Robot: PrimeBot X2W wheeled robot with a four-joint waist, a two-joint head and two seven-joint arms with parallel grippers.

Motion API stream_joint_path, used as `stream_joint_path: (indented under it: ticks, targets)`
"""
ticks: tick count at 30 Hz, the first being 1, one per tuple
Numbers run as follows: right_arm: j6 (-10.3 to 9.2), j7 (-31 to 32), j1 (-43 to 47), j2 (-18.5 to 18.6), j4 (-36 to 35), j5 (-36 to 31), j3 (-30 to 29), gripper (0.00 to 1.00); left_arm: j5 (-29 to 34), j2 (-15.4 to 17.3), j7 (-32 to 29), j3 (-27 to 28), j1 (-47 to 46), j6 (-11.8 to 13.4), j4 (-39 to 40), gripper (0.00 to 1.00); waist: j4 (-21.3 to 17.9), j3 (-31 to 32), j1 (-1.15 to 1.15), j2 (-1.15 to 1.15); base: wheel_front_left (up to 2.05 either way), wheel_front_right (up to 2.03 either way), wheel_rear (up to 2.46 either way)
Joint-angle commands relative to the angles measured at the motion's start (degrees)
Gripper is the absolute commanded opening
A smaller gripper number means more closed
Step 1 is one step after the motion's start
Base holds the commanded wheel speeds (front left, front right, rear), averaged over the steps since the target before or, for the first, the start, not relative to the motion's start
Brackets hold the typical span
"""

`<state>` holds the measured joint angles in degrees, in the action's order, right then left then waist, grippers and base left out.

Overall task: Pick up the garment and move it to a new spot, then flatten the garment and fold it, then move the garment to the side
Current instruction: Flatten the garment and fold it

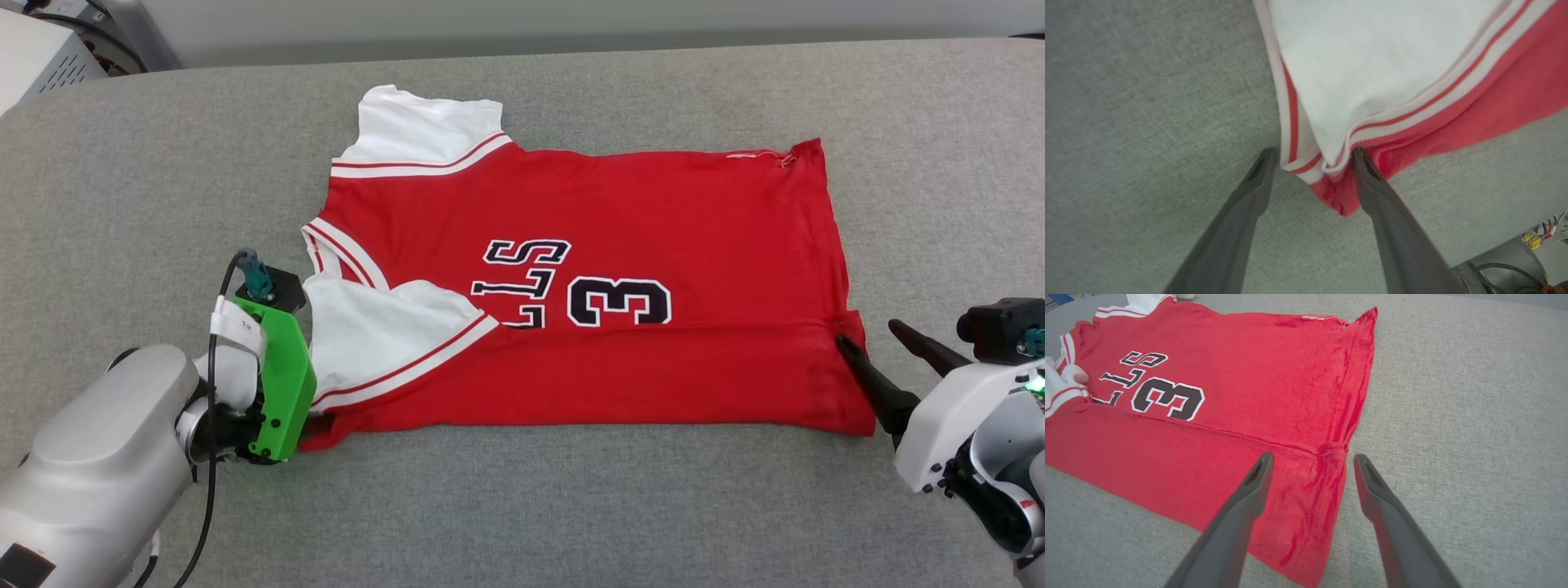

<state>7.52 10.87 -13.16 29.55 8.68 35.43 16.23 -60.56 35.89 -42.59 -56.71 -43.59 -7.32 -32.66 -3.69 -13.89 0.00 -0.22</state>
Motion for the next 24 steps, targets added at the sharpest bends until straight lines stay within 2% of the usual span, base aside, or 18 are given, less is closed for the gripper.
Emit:
stream_joint_path:
  ticks: [1,8,12,18,24]
  targets:
    - [-0.03,0.14,-1.19,0.28,-0.23,-0.71,-0.14,1.0,0.07,-1.62,0.45,-2.15,2.94,-0.04,-1.58,0.0,0.05,0.36,0.0,0.22,0.0,0.0,0.0]
    - [-0.03,4.5,-4.16,4.88,-3.17,-3.17,0.25,1.0,-0.66,-0.99,4.63,-2.7,1.46,-0.14,0.32,0.0,0.7,2.42,0.0,0.22,0.0,0.0,0.0]
    - [-0.03,11.52,-6.0,8.31,-5.52,-2.33,0.82,1.0,-0.98,0.17,6.63,-3.2,0.39,-0.15,2.74,0.0,1.24,3.19,0.0,0.22,0.0,0.0,0.0]
    - [-0.03,26.45,-7.62,12.99,-8.18,3.65,3.02,1.0,-1.18,1.88,8.86,-3.64,-0.94,-0.16,5.77,0.0,1.94,3.17,0.0,0.22,0.0,0.0,0.0]
    - [-0.03,36.8,-7.42,12.91,-6.71,6.99,3.33,1.0,-1.1,2.27,9.72,-4.0,-2.18,-0.16,7.46,0.0,2.79,2.02,0.0,0.22,0.0,0.0,0.0]
